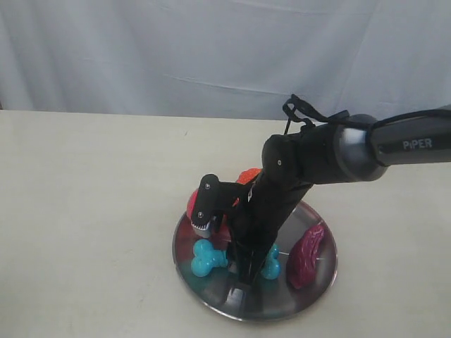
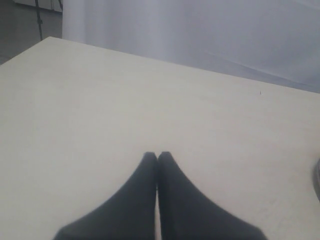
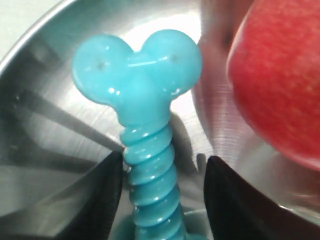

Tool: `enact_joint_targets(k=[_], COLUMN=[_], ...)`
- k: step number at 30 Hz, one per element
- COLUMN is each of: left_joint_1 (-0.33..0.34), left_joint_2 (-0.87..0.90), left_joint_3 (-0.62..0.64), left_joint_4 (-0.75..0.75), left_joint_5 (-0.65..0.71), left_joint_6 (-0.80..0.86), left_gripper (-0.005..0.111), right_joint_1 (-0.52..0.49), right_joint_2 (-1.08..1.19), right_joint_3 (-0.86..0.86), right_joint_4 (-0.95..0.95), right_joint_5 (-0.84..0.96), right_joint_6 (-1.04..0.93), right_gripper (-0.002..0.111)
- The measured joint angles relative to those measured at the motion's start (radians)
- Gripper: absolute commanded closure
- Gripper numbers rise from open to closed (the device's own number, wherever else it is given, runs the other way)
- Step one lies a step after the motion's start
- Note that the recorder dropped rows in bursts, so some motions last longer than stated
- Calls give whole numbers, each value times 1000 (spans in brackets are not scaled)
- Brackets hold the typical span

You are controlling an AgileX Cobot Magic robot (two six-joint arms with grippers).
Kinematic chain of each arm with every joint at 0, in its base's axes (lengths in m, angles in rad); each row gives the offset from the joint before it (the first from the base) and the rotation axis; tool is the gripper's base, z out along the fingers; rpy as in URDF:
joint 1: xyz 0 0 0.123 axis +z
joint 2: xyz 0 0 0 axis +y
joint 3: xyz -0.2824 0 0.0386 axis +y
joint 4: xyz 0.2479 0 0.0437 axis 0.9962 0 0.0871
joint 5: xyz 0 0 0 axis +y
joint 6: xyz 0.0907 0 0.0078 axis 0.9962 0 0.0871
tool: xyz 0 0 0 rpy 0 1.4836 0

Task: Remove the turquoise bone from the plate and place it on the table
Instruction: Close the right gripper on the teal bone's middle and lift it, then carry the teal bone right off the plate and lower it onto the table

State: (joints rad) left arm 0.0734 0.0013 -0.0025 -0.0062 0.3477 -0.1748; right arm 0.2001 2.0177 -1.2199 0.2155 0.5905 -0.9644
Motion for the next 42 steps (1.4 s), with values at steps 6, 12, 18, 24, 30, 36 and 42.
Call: enact_joint_targets(k=[6, 12, 18, 24, 30, 36, 42], left_joint_1=[0, 0, 0, 0, 0, 0, 0], left_joint_2=[0, 0, 0, 0, 0, 0, 0], left_joint_3=[0, 0, 0, 0, 0, 0, 0], left_joint_4=[0, 0, 0, 0, 0, 0, 0], left_joint_5=[0, 0, 0, 0, 0, 0, 0], left_joint_6=[0, 0, 0, 0, 0, 0, 0], left_gripper=[107, 107, 107, 107, 107, 107, 107], right_joint_1=[0, 0, 0, 0, 0, 0, 0], right_joint_2=[0, 0, 0, 0, 0, -66, -228], right_joint_3=[0, 0, 0, 0, -16, -73, -111], right_joint_4=[18, 30, 36, 36, 36, 41, 23], right_joint_5=[0, 0, 0, 2, 39, 186, 277], right_joint_6=[0, 0, 0, -3, -3, 39, 241], right_gripper=[59, 59, 88, 109, 109, 109, 109])
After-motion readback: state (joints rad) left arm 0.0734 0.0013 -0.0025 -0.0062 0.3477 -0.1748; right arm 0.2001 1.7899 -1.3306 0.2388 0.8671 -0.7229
